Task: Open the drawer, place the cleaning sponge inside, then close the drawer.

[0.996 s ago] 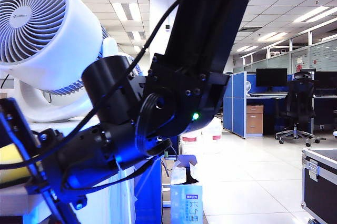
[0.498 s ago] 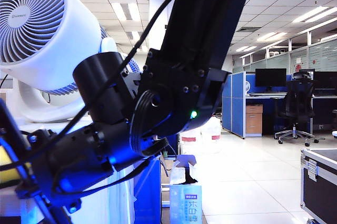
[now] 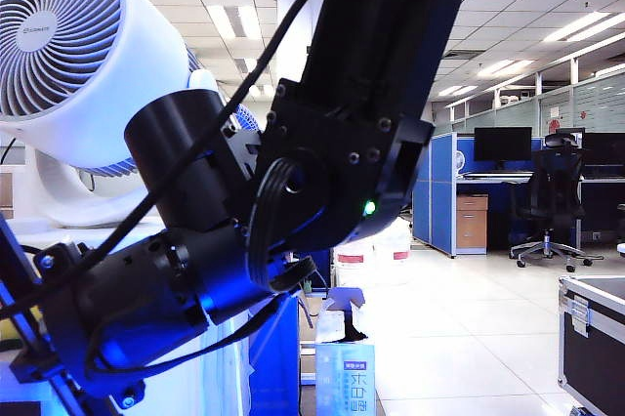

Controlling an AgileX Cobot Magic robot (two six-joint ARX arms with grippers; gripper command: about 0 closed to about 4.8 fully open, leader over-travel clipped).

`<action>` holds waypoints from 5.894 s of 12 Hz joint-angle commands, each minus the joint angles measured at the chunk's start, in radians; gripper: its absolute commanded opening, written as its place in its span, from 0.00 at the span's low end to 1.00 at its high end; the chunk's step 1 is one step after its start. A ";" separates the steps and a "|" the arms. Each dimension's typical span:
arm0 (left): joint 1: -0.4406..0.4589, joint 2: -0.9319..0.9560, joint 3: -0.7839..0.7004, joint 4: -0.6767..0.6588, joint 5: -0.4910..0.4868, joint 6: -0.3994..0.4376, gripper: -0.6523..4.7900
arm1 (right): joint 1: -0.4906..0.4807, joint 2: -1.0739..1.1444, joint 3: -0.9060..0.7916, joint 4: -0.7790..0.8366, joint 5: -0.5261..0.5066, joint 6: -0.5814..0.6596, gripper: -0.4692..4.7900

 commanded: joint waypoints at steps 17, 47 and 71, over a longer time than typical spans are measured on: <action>0.000 0.001 0.003 0.010 0.002 0.034 0.11 | -0.171 -0.077 0.017 -0.200 -0.098 -0.209 1.00; 0.000 0.000 0.003 0.013 0.003 0.034 0.11 | -0.179 -0.146 0.060 0.519 -0.309 0.377 0.08; 0.000 -0.027 0.003 -0.253 0.127 0.081 0.11 | 0.004 -0.334 0.060 -0.643 0.424 -0.746 0.08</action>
